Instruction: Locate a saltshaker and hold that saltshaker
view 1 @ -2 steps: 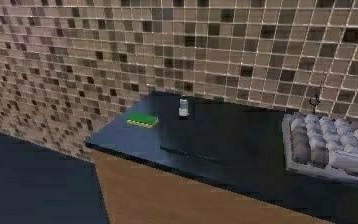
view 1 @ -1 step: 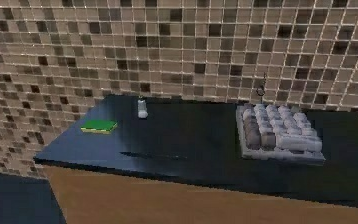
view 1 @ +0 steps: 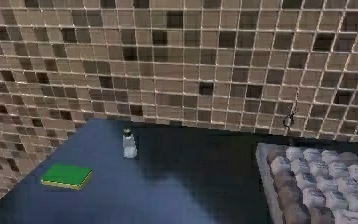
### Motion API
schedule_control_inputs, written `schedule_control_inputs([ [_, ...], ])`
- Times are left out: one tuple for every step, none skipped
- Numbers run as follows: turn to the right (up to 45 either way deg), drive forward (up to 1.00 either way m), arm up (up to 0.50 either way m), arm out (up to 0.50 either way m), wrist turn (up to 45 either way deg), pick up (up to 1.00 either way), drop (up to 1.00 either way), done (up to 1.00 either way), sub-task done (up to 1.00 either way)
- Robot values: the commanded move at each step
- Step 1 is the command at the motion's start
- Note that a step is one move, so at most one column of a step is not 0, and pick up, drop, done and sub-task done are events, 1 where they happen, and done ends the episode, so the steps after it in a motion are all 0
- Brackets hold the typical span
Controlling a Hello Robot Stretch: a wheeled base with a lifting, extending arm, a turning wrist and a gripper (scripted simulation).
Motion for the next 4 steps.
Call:
schedule_control_inputs([
  [-45.0,0.00,0.00,0.00,0.0,0.00,0.00,0.00,0.00],
  [-45.0,0.00,0.00,0.00,0.0,0.00,0.00,0.00,0.00],
  [-15.0,0.00,0.00,0.00,0.0,0.00,0.00,0.00,0.00],
  [0.0,0.00,0.50,0.00,0.0,0.00,0.00,0.00,0.00],
])
